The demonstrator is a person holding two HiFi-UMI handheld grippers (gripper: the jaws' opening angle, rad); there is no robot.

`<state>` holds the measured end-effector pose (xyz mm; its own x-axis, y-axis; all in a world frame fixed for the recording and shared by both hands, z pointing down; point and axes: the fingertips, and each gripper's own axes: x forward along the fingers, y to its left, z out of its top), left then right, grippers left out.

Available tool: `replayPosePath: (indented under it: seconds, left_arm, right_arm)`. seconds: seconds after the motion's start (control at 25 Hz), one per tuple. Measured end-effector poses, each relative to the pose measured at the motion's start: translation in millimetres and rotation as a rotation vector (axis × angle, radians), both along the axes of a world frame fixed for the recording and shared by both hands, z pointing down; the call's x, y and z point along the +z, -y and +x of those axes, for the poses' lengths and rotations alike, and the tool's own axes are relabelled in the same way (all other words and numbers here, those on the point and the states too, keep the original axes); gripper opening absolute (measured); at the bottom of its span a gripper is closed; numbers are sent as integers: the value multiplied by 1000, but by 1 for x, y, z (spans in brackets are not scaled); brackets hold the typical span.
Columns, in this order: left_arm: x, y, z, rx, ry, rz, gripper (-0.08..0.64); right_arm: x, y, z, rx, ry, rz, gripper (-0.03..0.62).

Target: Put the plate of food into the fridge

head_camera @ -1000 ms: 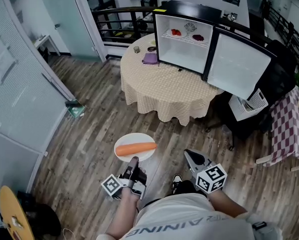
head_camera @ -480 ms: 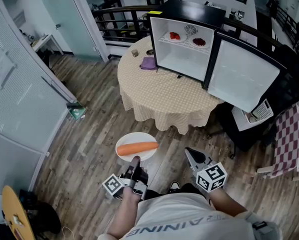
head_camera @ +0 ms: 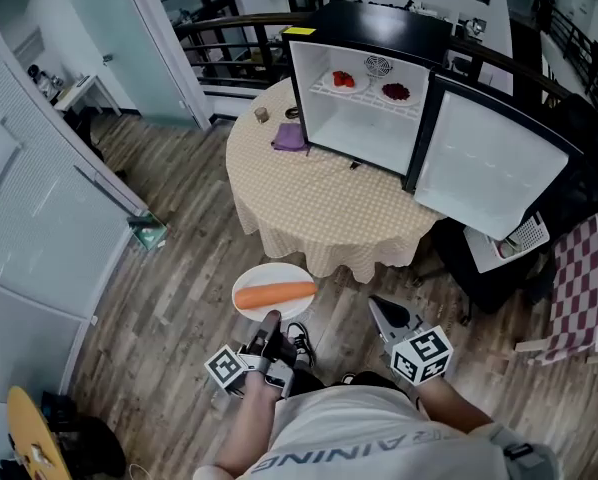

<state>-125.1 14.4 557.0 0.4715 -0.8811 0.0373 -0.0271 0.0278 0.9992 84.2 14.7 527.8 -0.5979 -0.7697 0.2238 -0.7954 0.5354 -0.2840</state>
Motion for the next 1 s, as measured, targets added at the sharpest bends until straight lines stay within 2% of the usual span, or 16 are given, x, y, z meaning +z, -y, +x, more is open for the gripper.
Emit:
replayPosePath:
  seconds: [0.48, 1.0]
  left_arm:
    - [-3, 116, -3, 137, -23, 20, 25]
    - [3, 218, -71, 242, 10, 12, 25]
  right_arm:
    - [-8, 90, -23, 92, -26, -8, 20]
    - [-16, 183, -102, 151, -46, -21, 20]
